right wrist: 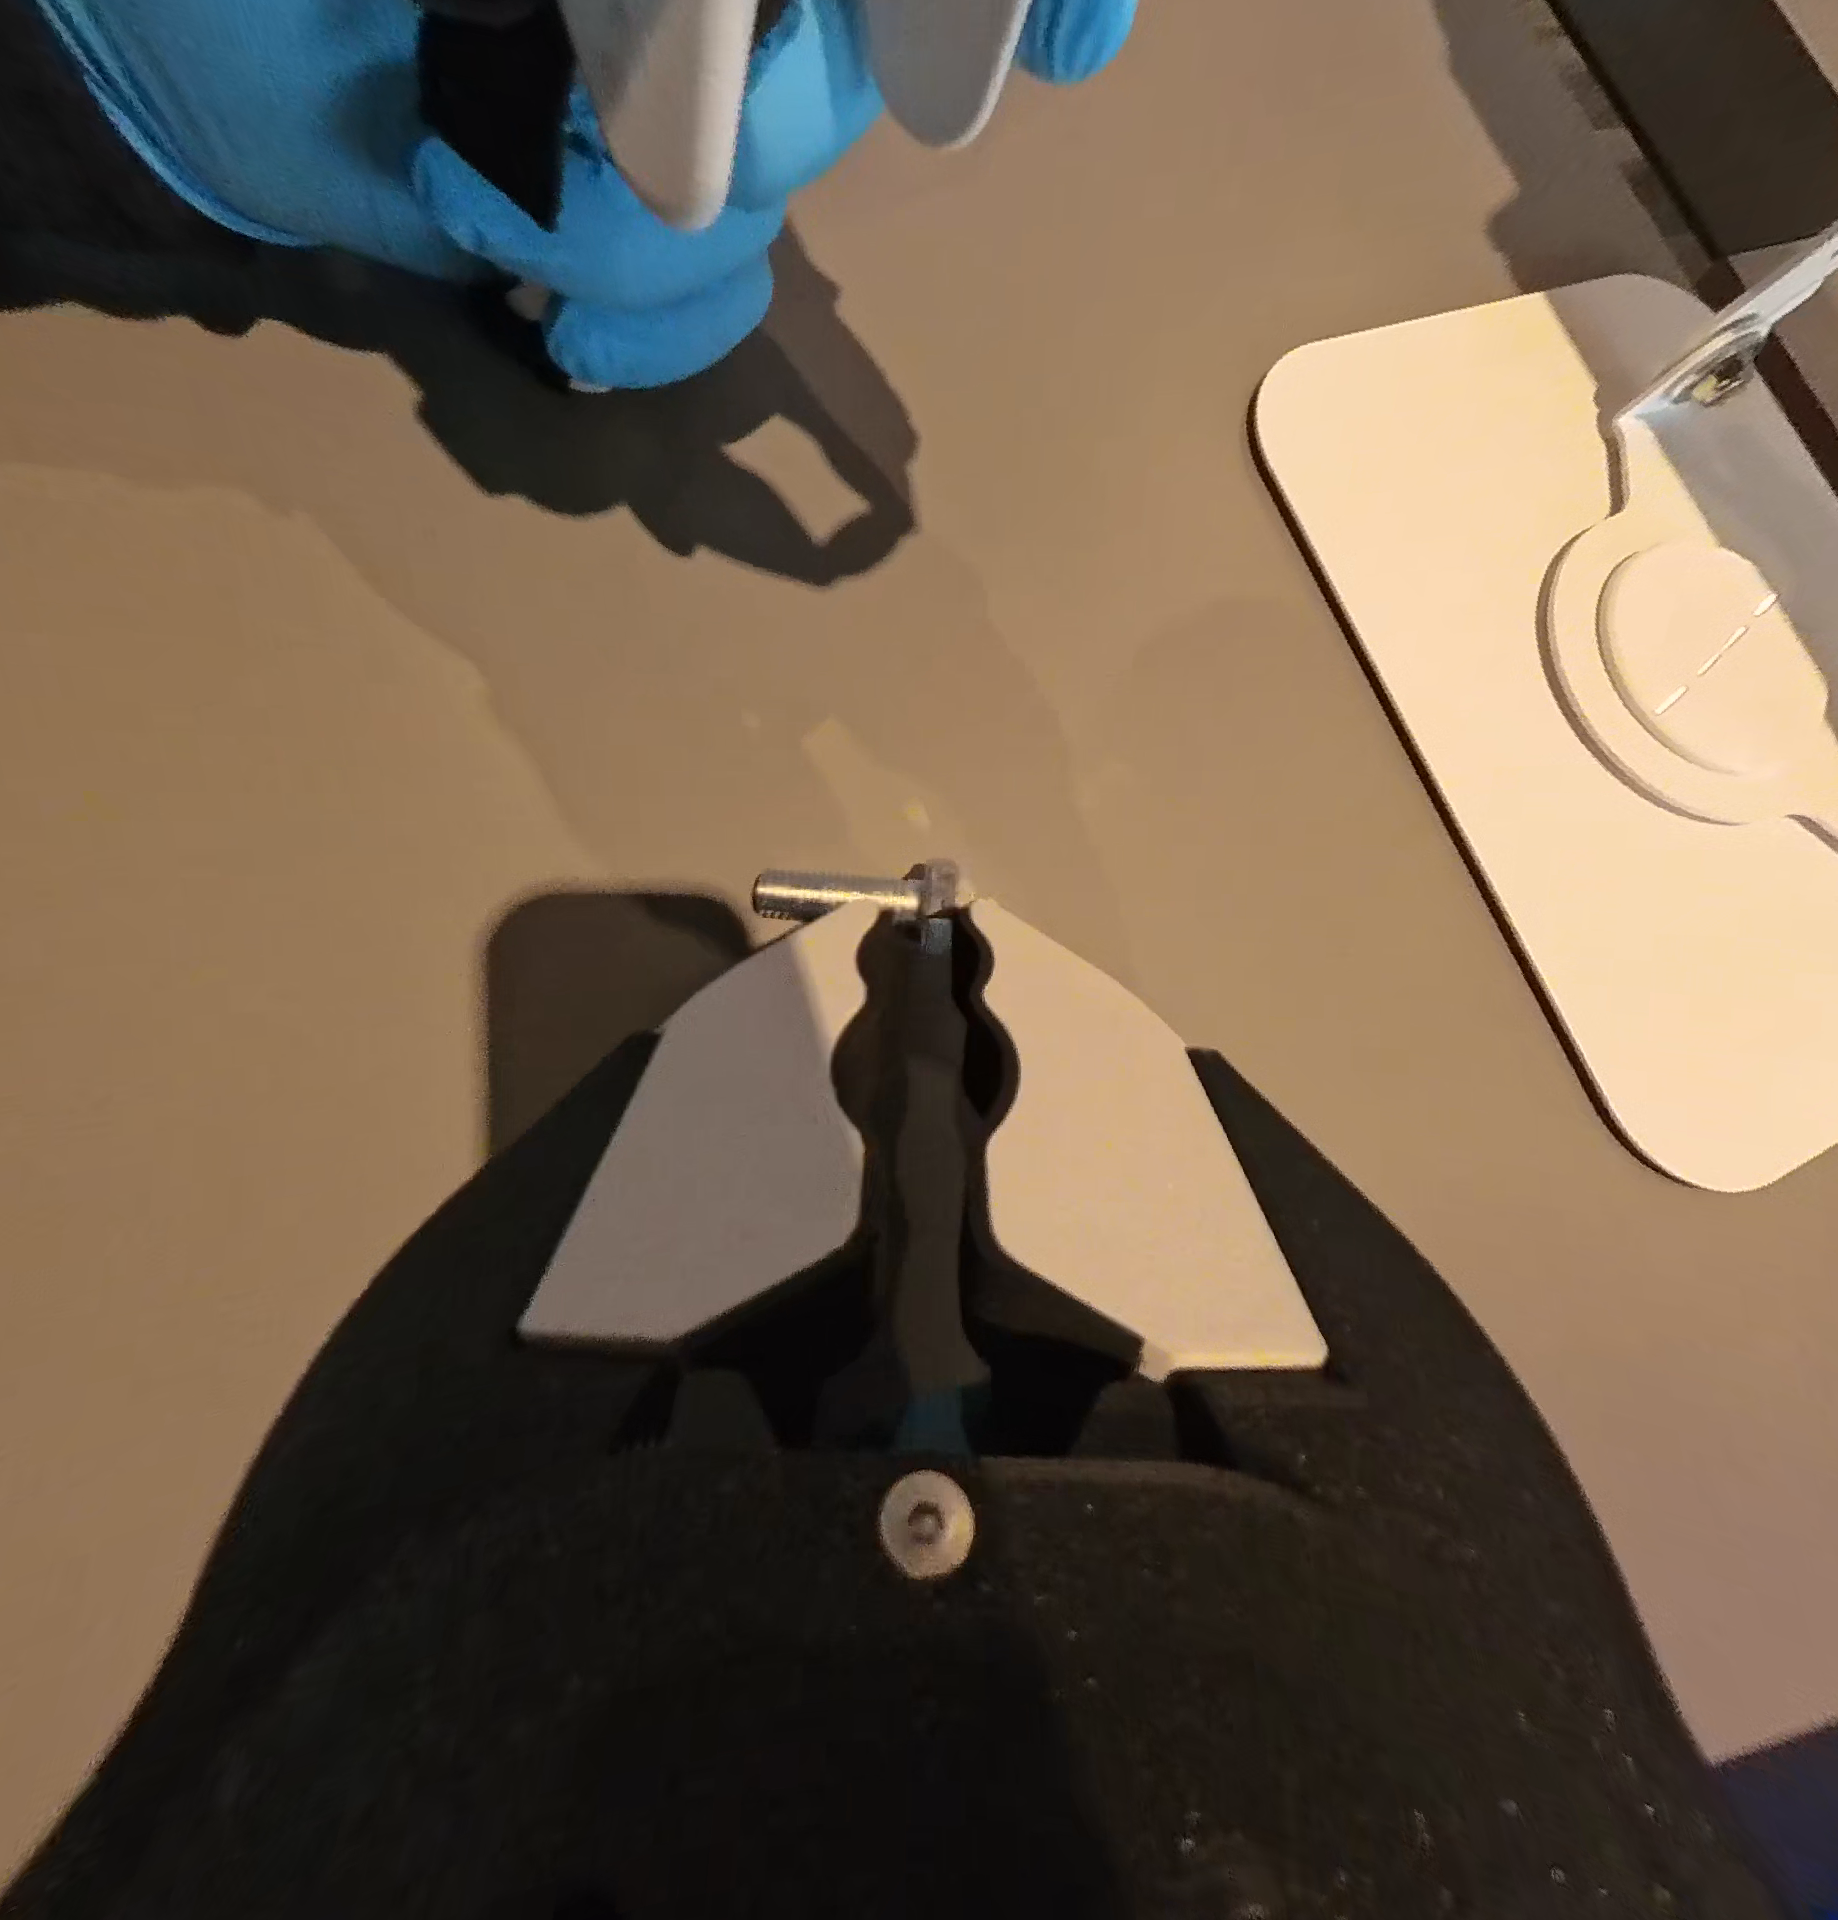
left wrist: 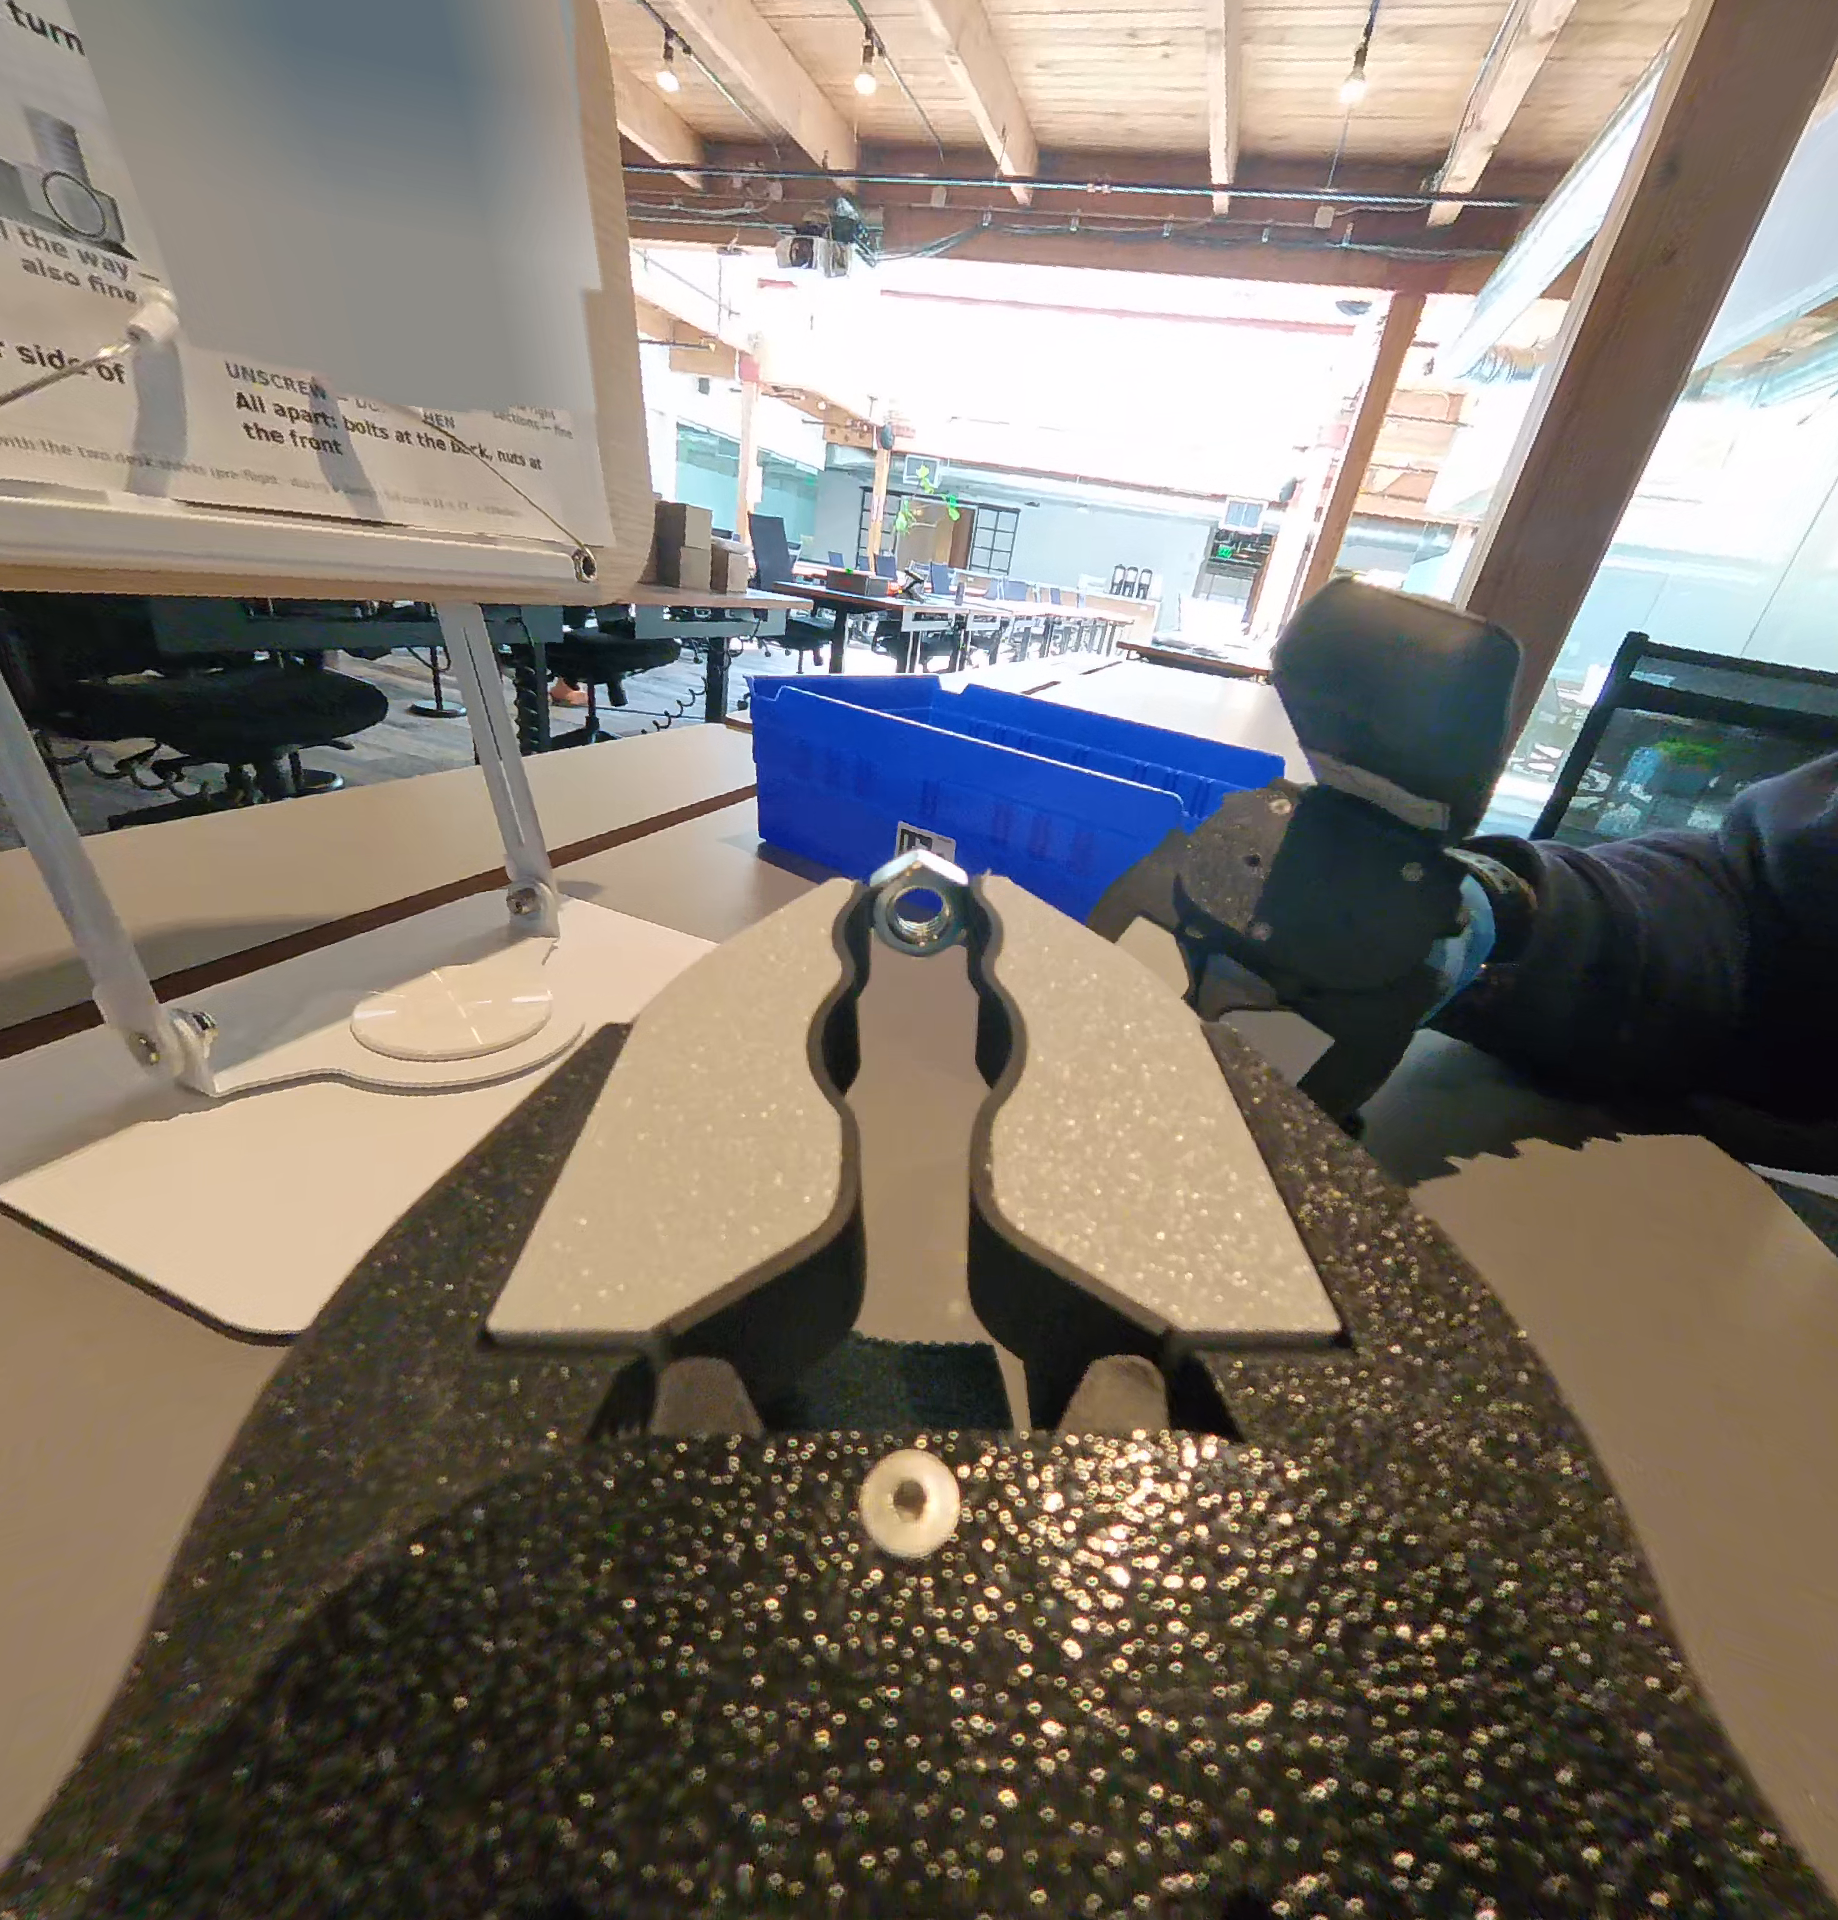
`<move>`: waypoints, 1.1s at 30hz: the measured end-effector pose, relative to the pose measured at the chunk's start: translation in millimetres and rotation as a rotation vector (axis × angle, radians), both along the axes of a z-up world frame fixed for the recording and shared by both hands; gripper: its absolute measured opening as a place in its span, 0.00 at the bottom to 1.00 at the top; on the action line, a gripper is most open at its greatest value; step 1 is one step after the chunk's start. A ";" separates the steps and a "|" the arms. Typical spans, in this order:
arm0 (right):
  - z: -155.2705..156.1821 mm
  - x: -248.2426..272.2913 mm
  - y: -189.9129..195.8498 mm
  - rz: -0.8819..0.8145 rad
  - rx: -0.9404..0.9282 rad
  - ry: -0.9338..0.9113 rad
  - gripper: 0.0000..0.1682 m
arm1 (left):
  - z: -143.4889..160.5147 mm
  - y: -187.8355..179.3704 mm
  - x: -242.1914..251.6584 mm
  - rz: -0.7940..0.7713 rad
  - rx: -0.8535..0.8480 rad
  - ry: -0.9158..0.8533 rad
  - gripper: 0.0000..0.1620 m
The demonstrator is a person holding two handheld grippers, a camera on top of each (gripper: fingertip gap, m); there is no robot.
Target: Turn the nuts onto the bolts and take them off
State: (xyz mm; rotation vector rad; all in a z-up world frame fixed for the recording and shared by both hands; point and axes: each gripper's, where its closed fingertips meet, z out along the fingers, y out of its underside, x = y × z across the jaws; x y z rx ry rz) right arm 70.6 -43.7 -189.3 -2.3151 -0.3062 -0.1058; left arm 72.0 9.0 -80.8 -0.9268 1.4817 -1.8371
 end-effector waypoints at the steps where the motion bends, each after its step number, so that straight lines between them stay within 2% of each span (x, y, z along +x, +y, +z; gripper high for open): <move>1: 0.7 -0.4 -0.9 0.012 0.001 0.002 0.07 | -0.1 -0.3 0.1 -0.001 0.001 0.001 0.10; 7: 17.3 21.5 0.2 0.055 0.108 -0.100 0.07 | -0.9 -1.2 0.9 -0.004 0.003 0.006 0.10; 10: 8.2 33.0 4.4 0.008 0.113 -0.056 0.05 | -1.0 -1.9 1.5 -0.007 0.003 0.007 0.10; 14: 0.2 29.8 9.7 0.036 0.099 -0.107 0.05 | -1.5 -5.3 2.1 -0.017 0.008 0.008 0.10; 18: -3.3 17.5 6.6 0.119 0.085 -0.133 0.06 | -2.0 -6.9 2.3 -0.022 0.011 0.010 0.10; 21: -5.6 -4.8 -5.8 0.251 0.051 -0.072 0.07 | -1.8 -6.5 2.3 -0.023 0.008 0.010 0.10; 24: -0.7 -20.1 -13.0 0.347 0.064 -0.092 0.09 | -1.8 -6.8 2.2 -0.023 0.009 0.009 0.10; 29: 6.1 -2.5 -8.6 0.311 0.112 -0.150 0.10 | -2.5 -8.0 2.5 -0.024 0.016 0.013 0.10; 31: 9.5 -3.5 -4.6 0.298 0.139 -0.106 0.11 | -2.9 -8.4 3.0 -0.023 0.019 0.015 0.10; 33: 11.1 -7.6 -1.9 0.308 0.160 -0.156 0.13 | -2.7 -8.4 2.7 -0.022 0.020 0.013 0.10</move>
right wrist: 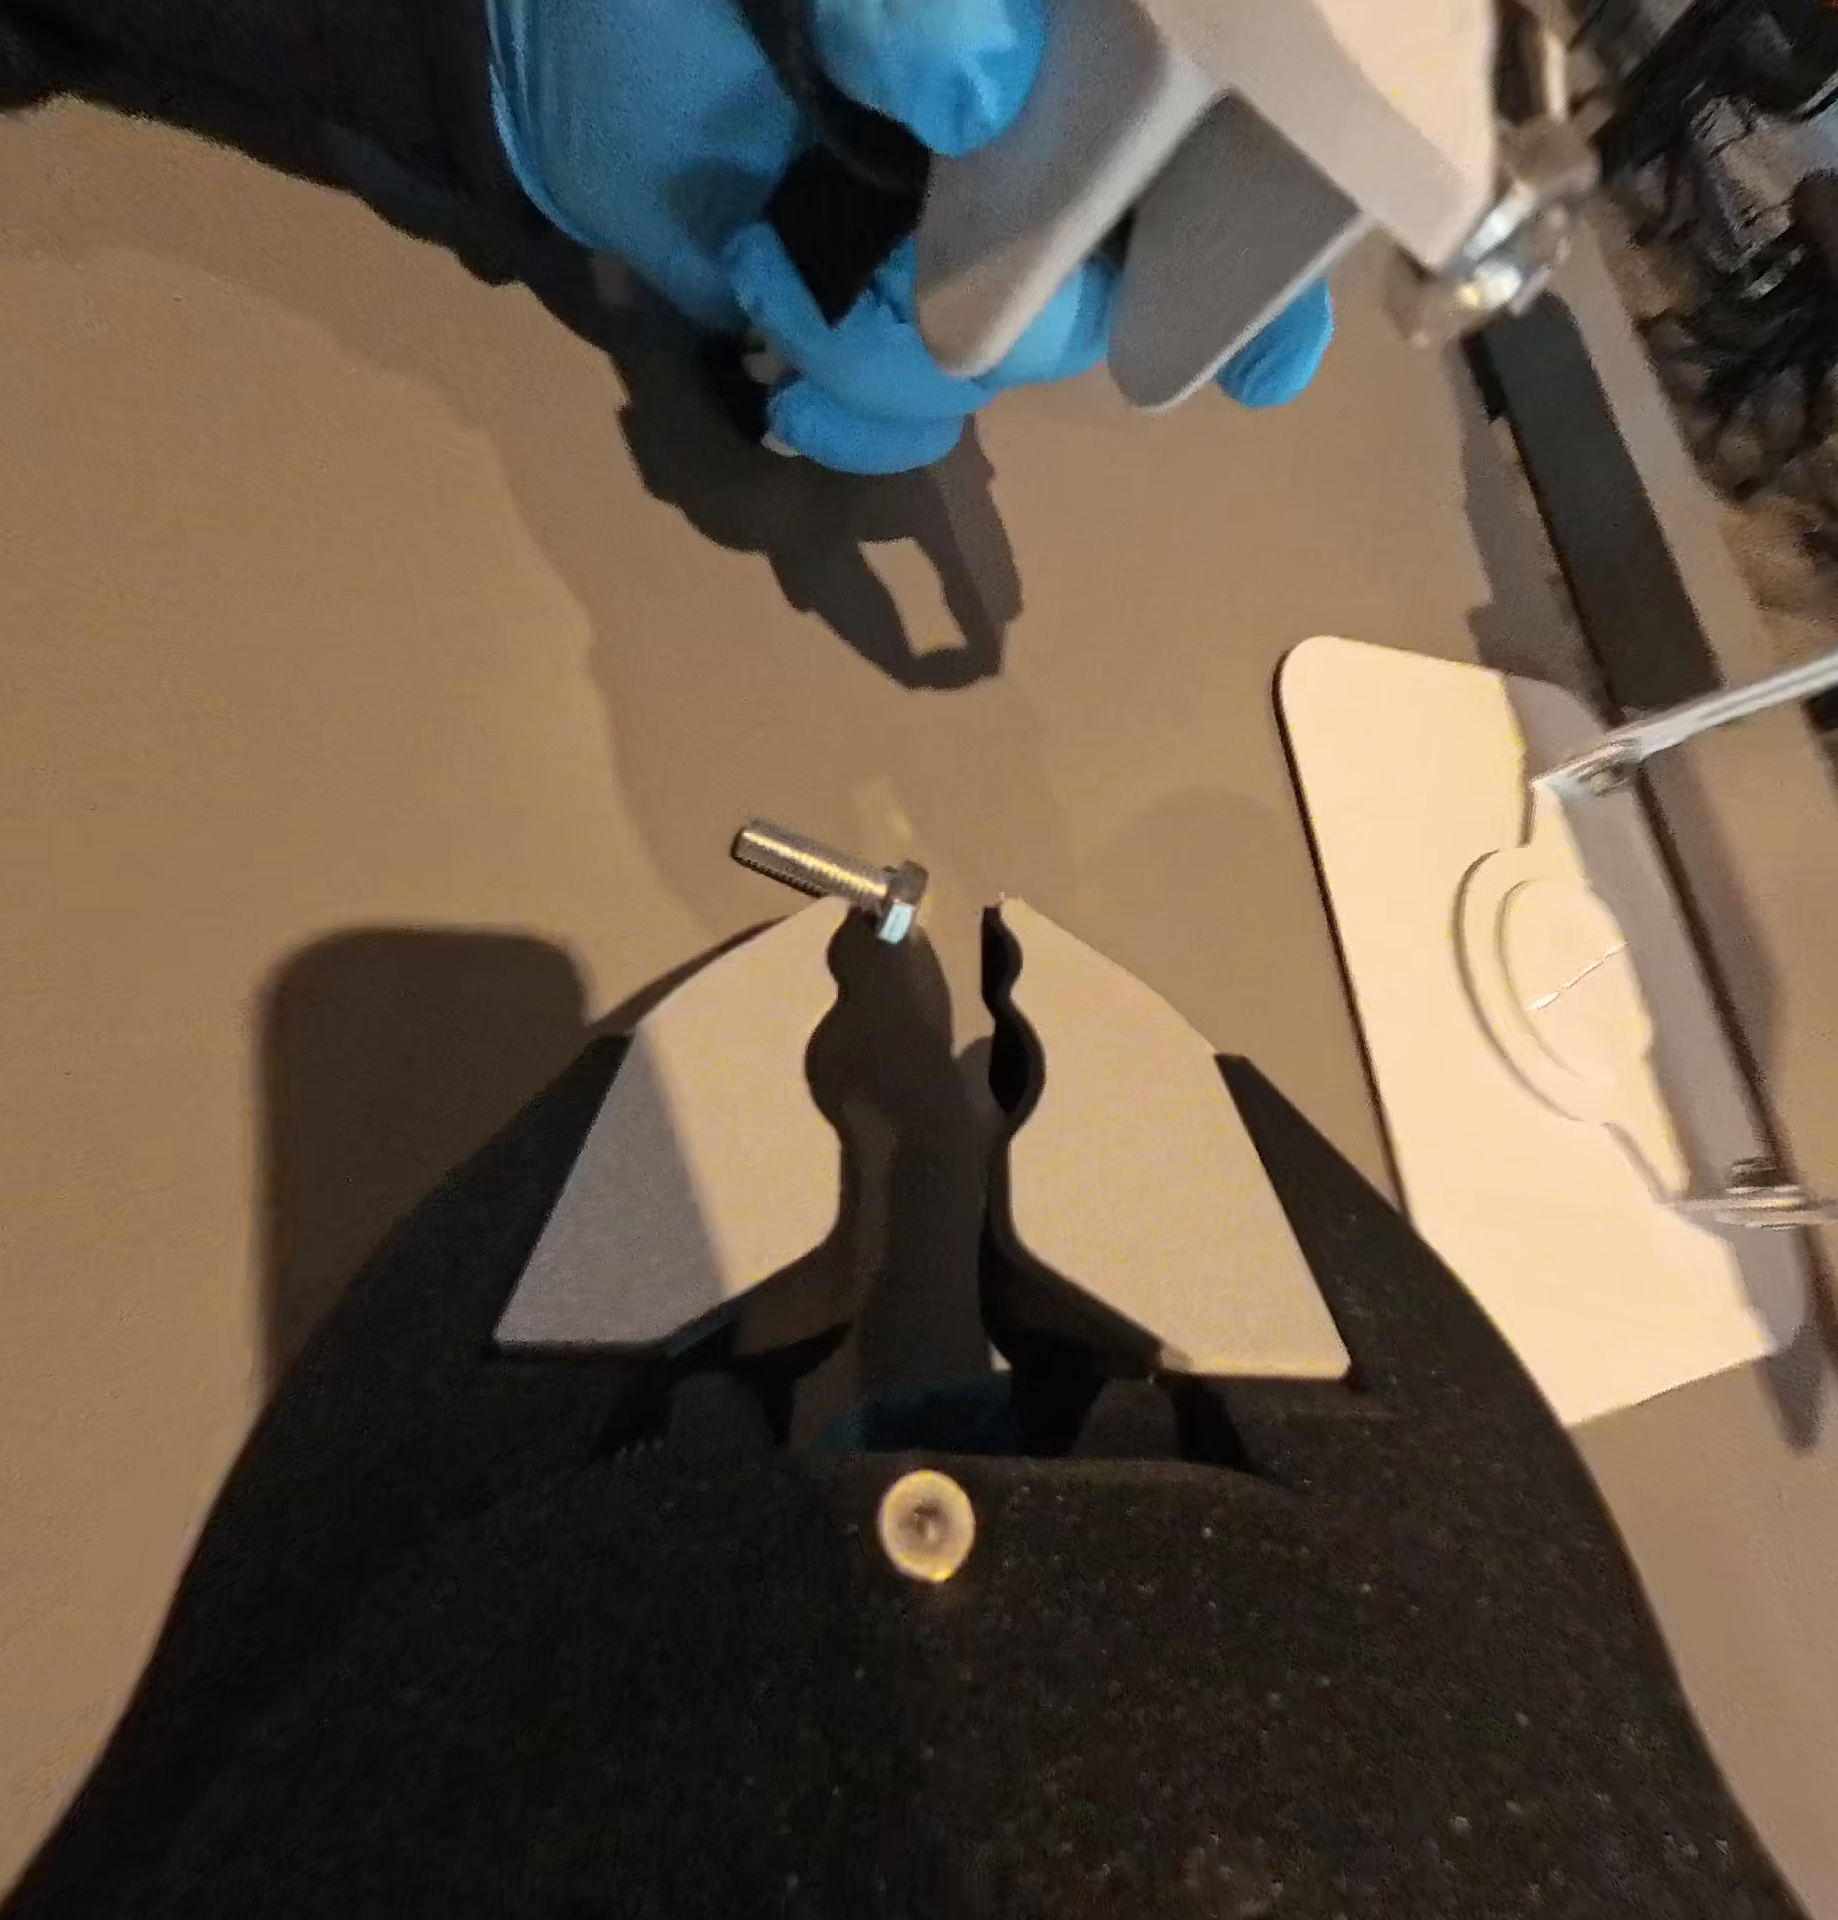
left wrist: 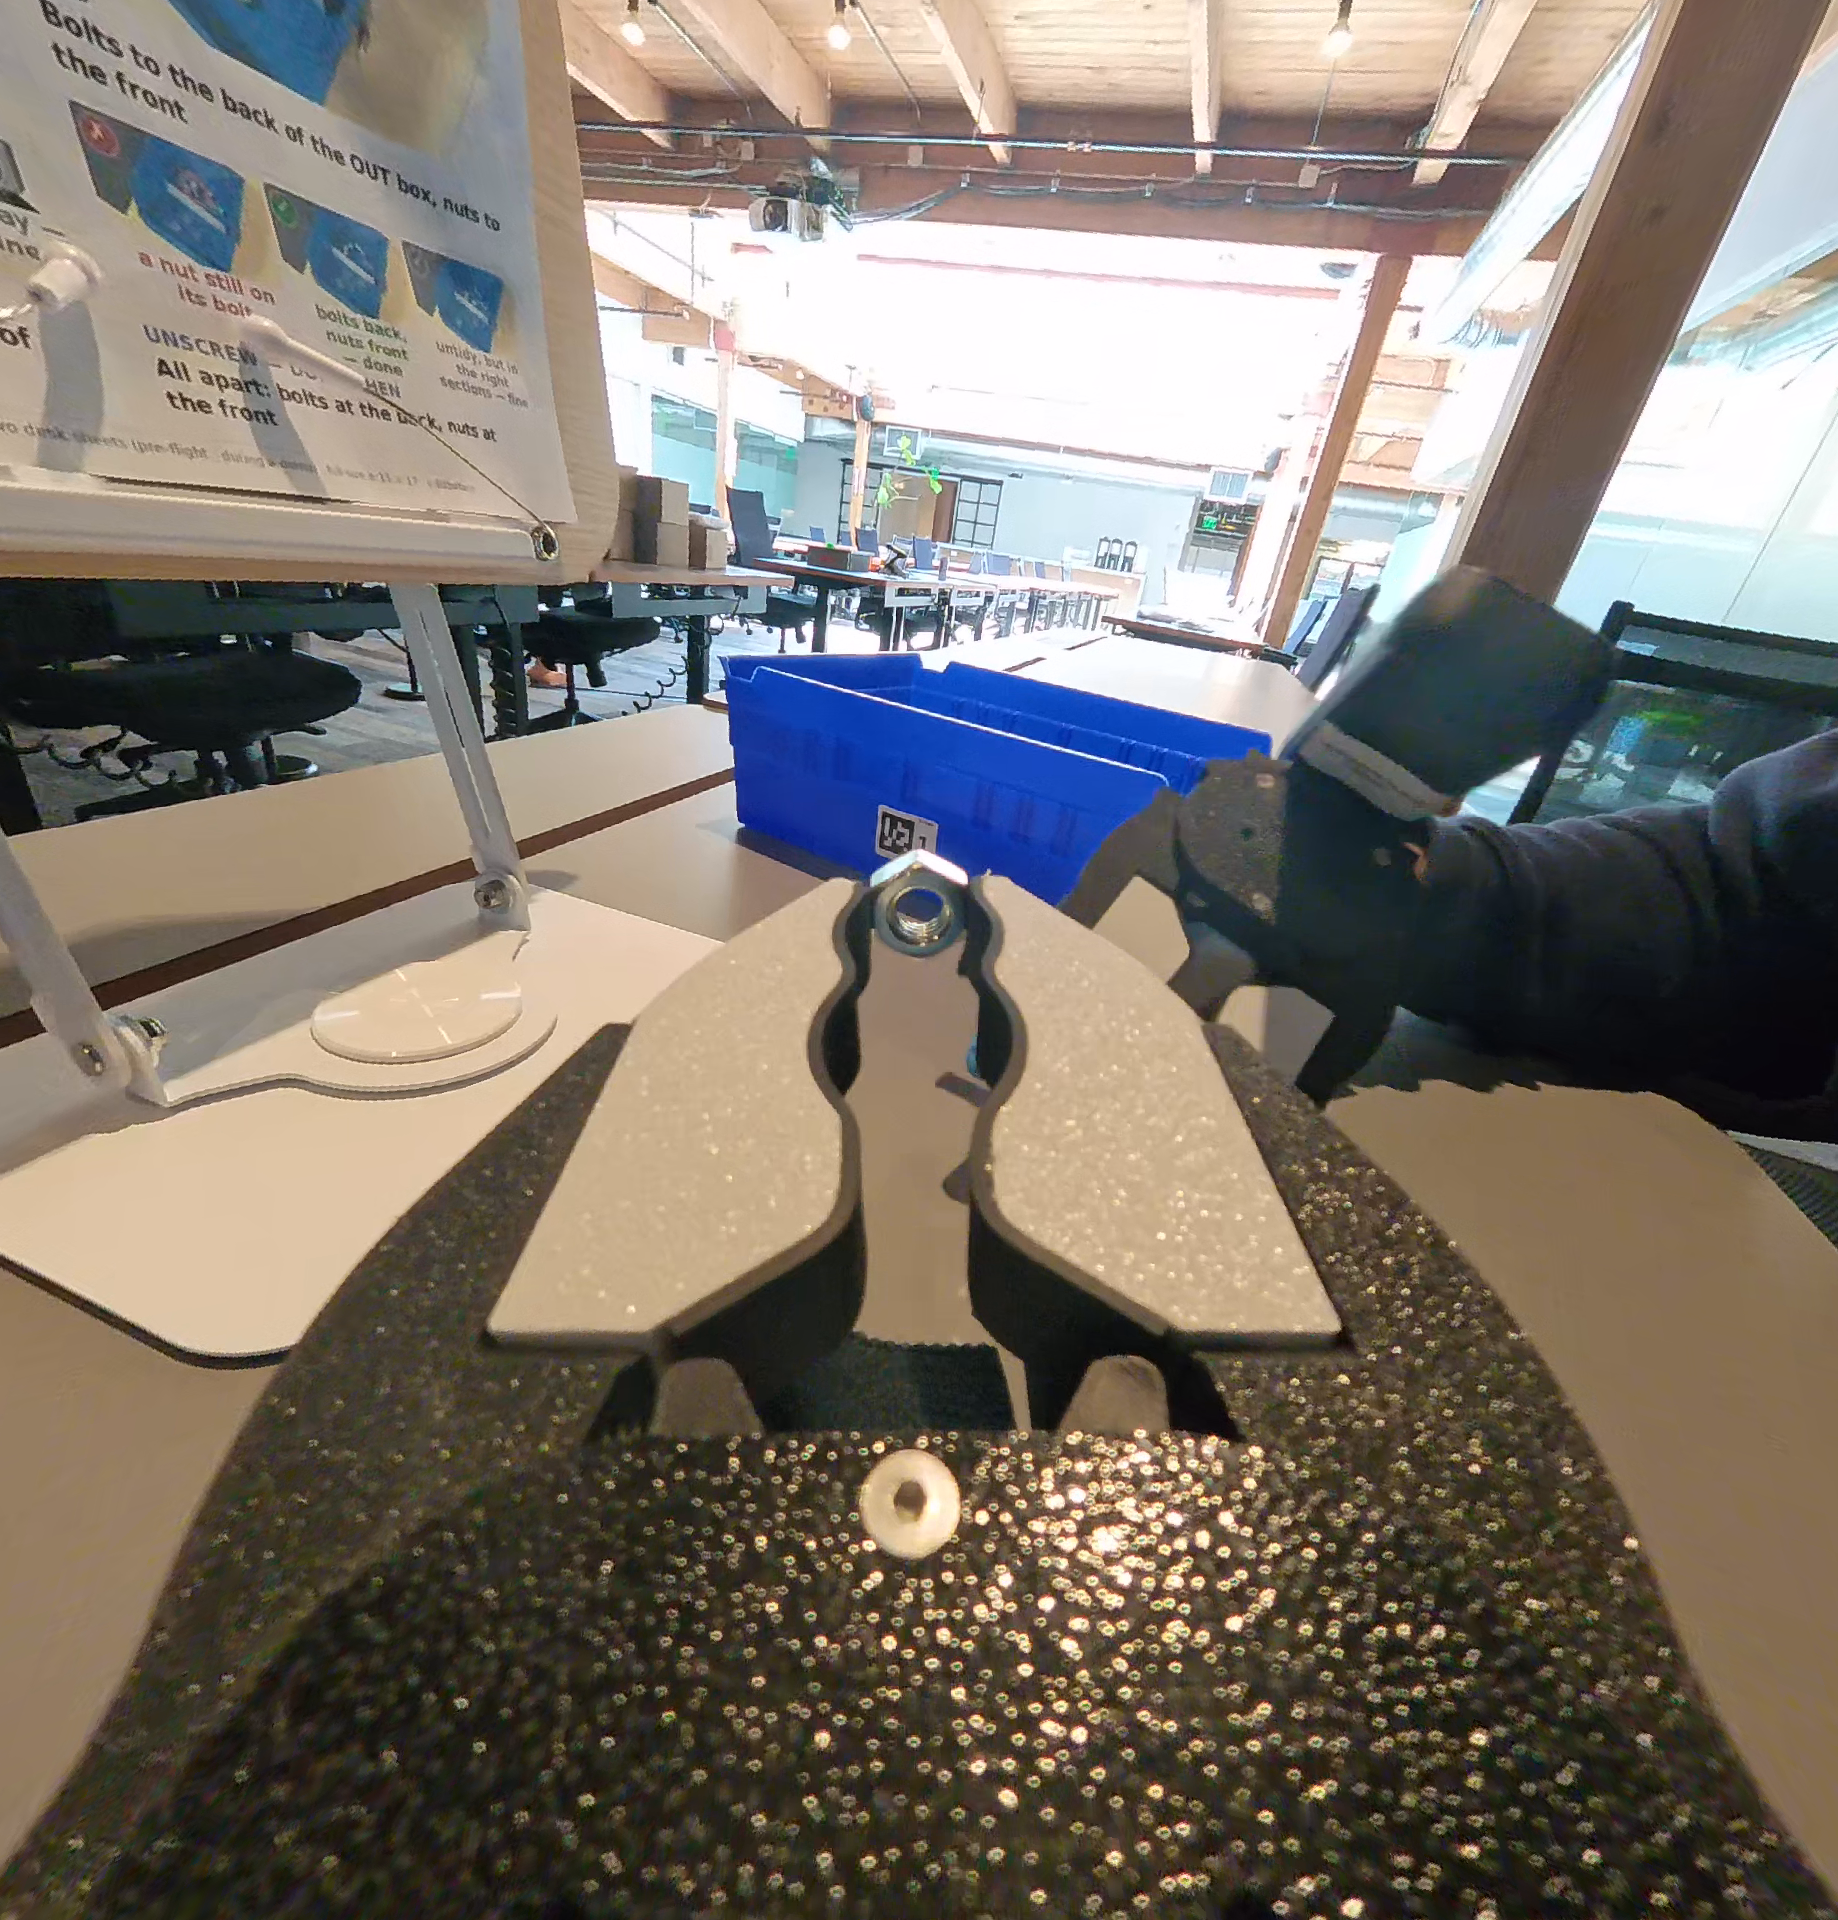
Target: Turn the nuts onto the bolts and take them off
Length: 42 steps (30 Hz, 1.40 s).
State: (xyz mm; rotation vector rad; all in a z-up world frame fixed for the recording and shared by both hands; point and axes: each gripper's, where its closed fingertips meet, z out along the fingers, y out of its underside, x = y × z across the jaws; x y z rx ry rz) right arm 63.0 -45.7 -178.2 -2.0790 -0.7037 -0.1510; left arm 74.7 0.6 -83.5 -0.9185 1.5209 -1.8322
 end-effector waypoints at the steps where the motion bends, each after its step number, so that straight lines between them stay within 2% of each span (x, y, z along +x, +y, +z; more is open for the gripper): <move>1: -0.1 -0.6 1.0 0.003 0.017 -0.062 0.16 | 0.3 0.2 -0.1 0.001 -0.001 -0.001 0.10; 4: -0.6 -4.0 3.1 0.026 0.070 -0.247 0.20 | 0.6 1.1 -0.1 0.001 -0.005 0.000 0.10; 7: -2.9 -9.2 5.9 0.065 0.105 -0.355 0.23 | 0.2 0.6 0.2 0.001 -0.003 0.002 0.10; 14: -5.1 -10.4 15.4 0.044 0.105 -0.394 0.20 | 0.1 -2.4 0.7 -0.003 0.003 0.002 0.10; 19: -6.0 -9.4 31.7 -0.044 0.106 -0.464 0.16 | 2.9 0.9 0.4 0.003 -0.017 -0.005 0.10; 21: -6.3 -11.4 34.7 -0.032 0.101 -0.477 0.18 | 3.5 2.6 -0.1 0.006 -0.018 -0.006 0.10; 28: -5.6 -2.3 12.6 -0.056 0.000 -0.144 0.21 | 7.1 8.0 -1.8 0.019 -0.026 -0.015 0.10; 33: -8.1 -2.1 11.5 -0.074 -0.036 0.069 0.21 | 4.1 3.5 -0.9 0.009 -0.013 -0.007 0.10; 42: -18.0 -2.1 14.7 -0.063 -0.135 0.133 0.18 | 4.6 3.0 -0.9 0.009 -0.014 -0.007 0.10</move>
